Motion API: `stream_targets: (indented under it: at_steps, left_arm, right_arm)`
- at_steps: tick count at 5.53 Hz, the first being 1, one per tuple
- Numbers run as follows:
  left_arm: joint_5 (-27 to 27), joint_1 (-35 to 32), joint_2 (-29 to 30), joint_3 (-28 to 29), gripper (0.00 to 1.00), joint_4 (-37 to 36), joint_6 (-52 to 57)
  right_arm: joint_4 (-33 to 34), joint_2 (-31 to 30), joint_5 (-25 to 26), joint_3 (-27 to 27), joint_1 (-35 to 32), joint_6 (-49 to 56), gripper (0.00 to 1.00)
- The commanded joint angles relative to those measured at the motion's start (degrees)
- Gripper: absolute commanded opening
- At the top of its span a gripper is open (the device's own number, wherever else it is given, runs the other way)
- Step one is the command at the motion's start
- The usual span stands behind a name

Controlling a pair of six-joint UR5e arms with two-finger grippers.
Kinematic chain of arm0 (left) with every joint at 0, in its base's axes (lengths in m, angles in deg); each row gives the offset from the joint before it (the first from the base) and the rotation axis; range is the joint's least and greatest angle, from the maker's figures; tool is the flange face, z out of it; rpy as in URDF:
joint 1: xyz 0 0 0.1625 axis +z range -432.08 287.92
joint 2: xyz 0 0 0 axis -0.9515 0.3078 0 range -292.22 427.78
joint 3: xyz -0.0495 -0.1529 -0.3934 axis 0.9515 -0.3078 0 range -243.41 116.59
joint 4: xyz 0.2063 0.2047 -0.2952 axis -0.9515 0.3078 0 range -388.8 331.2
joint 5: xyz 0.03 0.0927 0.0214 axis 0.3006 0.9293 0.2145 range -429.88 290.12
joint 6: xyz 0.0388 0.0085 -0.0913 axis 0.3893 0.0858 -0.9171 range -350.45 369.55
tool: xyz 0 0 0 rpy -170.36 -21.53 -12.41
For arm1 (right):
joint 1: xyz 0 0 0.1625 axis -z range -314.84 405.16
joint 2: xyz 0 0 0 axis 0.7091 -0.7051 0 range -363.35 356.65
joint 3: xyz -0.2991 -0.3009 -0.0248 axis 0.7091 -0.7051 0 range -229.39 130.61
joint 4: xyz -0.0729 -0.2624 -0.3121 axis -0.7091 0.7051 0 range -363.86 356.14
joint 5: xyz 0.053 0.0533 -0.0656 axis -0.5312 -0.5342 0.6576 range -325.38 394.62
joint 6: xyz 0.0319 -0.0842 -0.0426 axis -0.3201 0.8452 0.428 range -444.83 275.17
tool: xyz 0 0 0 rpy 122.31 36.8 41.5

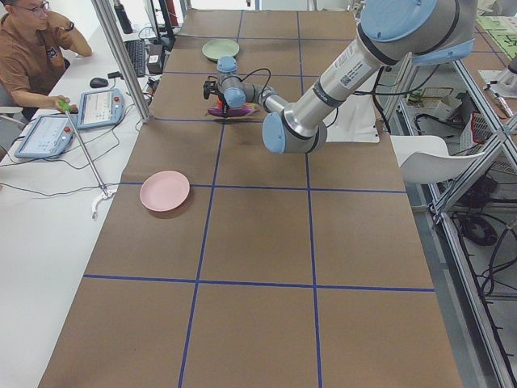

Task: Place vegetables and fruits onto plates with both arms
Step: 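Lower the left gripper and grasp the purple eggplant, then carry eggplant to pink plate with left gripper while right gripper nears peach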

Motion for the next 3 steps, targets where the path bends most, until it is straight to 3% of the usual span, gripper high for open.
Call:
stream_targets:
  at_steps: [1, 2, 3]
  left_arm:
    - [-6.1, -6.0, -6.5, -9.8, 0.00, -5.4, 0.3]
    - [-9.5, -9.9, -10.9, -13.8, 0.00, -5.5, 0.1]
    - [-9.2, -11.2, -17.3, -19.4, 0.00, -6.2, 0.1]
  right_arm:
    - [-1.1, 3.3, -0.2, 4.2, 6.4, -12.8, 0.99]
    - [-3.6, 5.4, 3.5, 4.4, 10.9, -18.0, 0.99]
    - [-6.0, 7.6, 9.5, 4.5, 16.4, -25.9, 0.99]
